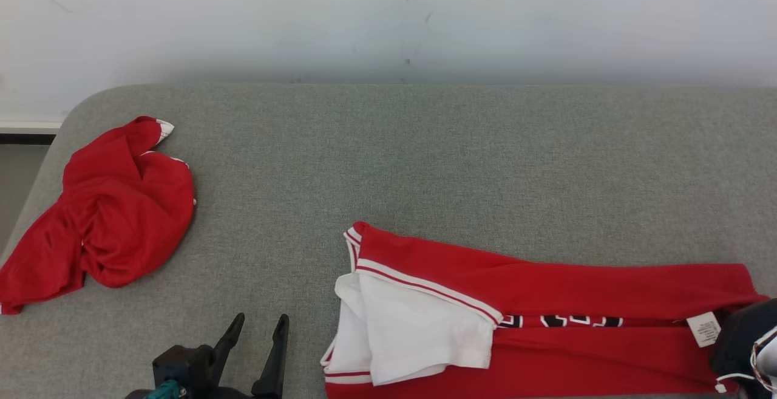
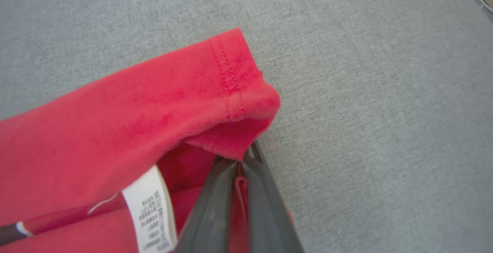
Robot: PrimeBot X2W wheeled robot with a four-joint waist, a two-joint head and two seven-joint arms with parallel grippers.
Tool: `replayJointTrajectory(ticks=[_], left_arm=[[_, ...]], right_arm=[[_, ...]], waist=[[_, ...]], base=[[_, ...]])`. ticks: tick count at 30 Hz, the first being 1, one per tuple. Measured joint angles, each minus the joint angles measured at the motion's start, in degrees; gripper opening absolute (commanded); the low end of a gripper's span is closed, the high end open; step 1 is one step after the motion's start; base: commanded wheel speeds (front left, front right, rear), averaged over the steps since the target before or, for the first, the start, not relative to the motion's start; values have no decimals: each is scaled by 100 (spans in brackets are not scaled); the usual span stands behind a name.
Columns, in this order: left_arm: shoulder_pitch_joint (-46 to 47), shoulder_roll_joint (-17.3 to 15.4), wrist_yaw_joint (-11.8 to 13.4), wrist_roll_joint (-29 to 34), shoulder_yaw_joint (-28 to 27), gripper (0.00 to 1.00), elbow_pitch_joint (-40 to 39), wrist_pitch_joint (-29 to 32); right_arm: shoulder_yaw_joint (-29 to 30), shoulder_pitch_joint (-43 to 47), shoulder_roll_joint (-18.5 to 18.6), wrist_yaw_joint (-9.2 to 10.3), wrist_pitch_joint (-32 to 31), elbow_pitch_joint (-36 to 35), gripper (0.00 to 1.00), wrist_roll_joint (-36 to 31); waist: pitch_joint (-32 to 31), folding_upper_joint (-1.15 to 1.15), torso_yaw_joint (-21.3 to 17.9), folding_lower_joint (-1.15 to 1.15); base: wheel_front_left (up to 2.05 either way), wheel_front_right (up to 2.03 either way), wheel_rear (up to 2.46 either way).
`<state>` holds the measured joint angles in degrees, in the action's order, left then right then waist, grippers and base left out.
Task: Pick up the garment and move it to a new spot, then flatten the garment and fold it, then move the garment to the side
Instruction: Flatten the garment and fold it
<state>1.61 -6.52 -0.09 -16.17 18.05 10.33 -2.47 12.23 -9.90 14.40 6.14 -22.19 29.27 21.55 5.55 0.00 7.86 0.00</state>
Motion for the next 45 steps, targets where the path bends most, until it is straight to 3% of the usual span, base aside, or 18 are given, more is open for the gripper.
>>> replayJointTrajectory(ticks=[10, 18, 34, 40, 45], left_arm=[[-5, -13, 0, -1, 9, 100, 0, 48], [-9, 1, 0, -2, 52, 100, 12, 49], [-110, 113, -51, -60, 256, 100, 276, 47], [-139, 122, -100, -80, 297, 100, 312, 44], [-137, 118, -99, -98, 279, 100, 310, 43]], right_arm=[[447, 4, 628, 93, 176, -253, 0, -664], [915, 65, 556, 97, 201, -517, 0, -1139], [-1059, 576, -742, 30, -292, -2435, 0, -1700], [-1588, 331, -1069, -107, -611, -2633, 0, -1700], [-1912, 63, -1148, -100, -790, -2624, 0, -1699]], waist=[[23, 0, -51, 0], [6, 0, -102, 0], [-335, 0, -140, 0], [-391, 0, -82, 0], [-375, 0, -35, 0]], base=[[0, 0, 0], [0, 0, 0], [0, 0, 0], [0, 0, 0], [0, 0, 0]])
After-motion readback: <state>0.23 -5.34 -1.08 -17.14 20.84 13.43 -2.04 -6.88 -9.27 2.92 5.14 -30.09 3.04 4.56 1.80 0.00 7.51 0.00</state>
